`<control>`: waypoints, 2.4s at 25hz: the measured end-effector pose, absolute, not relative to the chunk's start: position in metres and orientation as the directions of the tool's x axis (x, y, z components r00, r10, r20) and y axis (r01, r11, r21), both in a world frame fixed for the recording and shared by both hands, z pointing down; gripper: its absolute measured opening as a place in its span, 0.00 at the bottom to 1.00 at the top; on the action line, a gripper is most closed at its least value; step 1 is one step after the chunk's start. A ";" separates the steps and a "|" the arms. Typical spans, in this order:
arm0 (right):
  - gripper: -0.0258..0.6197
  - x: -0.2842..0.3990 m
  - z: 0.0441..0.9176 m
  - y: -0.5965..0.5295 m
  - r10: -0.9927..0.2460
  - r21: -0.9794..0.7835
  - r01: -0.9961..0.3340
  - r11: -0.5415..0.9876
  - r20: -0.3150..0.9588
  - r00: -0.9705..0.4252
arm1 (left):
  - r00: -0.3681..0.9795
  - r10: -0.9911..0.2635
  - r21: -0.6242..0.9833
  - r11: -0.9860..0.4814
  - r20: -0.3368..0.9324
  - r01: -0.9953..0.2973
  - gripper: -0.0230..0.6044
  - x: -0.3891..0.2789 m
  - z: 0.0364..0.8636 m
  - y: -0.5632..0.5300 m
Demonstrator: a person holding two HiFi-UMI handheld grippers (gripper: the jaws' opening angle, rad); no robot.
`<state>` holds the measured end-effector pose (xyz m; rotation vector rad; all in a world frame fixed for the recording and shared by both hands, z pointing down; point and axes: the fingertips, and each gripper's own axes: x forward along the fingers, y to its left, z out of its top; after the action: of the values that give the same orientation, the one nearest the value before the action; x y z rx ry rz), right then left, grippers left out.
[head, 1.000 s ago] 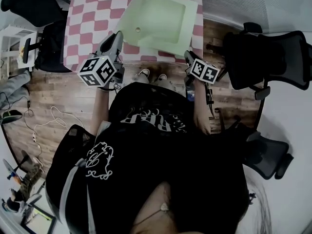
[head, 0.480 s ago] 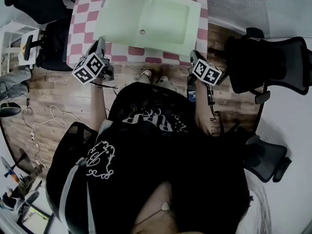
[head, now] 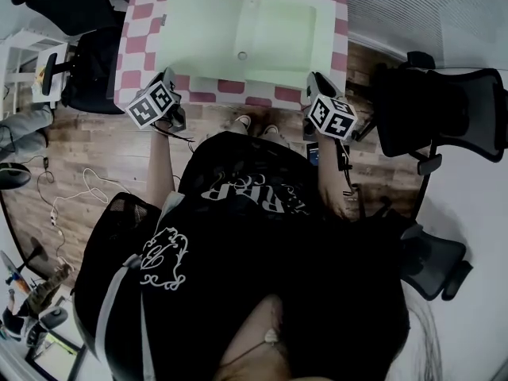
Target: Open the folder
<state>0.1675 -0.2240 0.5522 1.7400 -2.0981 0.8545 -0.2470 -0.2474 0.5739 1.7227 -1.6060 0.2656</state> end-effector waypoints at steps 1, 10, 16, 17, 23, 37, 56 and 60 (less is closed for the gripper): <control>0.12 0.168 0.558 -0.224 -0.777 -0.227 -0.969 0.094 0.592 -0.214 | 0.189 -0.759 0.366 0.069 0.623 -0.928 0.11 -0.249 0.577 -0.248; 0.10 0.184 0.591 -0.223 -0.711 -0.165 -0.986 -0.030 0.697 -0.095 | 0.186 -0.656 0.350 0.128 0.732 -0.928 0.16 -0.264 0.622 -0.250; 0.09 0.182 0.592 -0.227 -0.714 -0.170 -0.985 -0.030 0.693 -0.098 | 0.169 -0.544 0.324 0.203 0.822 -0.924 0.19 -0.271 0.658 -0.253; 0.09 0.183 0.592 -0.226 -0.712 -0.168 -0.985 -0.030 0.696 -0.097 | 0.160 -0.528 0.313 0.214 0.834 -0.925 0.20 -0.271 0.661 -0.253; 0.09 0.183 0.592 -0.227 -0.715 -0.176 -0.984 -0.027 0.691 -0.104 | 0.116 -0.485 0.260 0.242 0.867 -0.935 0.20 -0.272 0.666 -0.254; 0.09 0.182 0.589 -0.224 -0.736 -0.179 -0.984 -0.005 0.667 -0.118 | 0.004 -0.513 0.153 0.247 0.858 -0.957 0.32 -0.280 0.653 -0.251; 0.09 0.155 0.541 -0.230 -0.796 -0.357 -0.920 0.160 0.505 -0.334 | 0.081 -0.759 0.098 -0.023 0.645 -0.995 0.32 -0.231 0.536 -0.253; 0.09 0.149 0.525 -0.229 -0.804 -0.352 -0.911 0.215 0.466 -0.370 | 0.139 -0.805 0.180 -0.041 0.576 -0.983 0.32 -0.206 0.508 -0.250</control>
<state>0.1492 -0.2287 0.5251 1.6459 -2.2996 0.8700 -0.2061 -0.2502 0.5079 1.8910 -1.7098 0.4350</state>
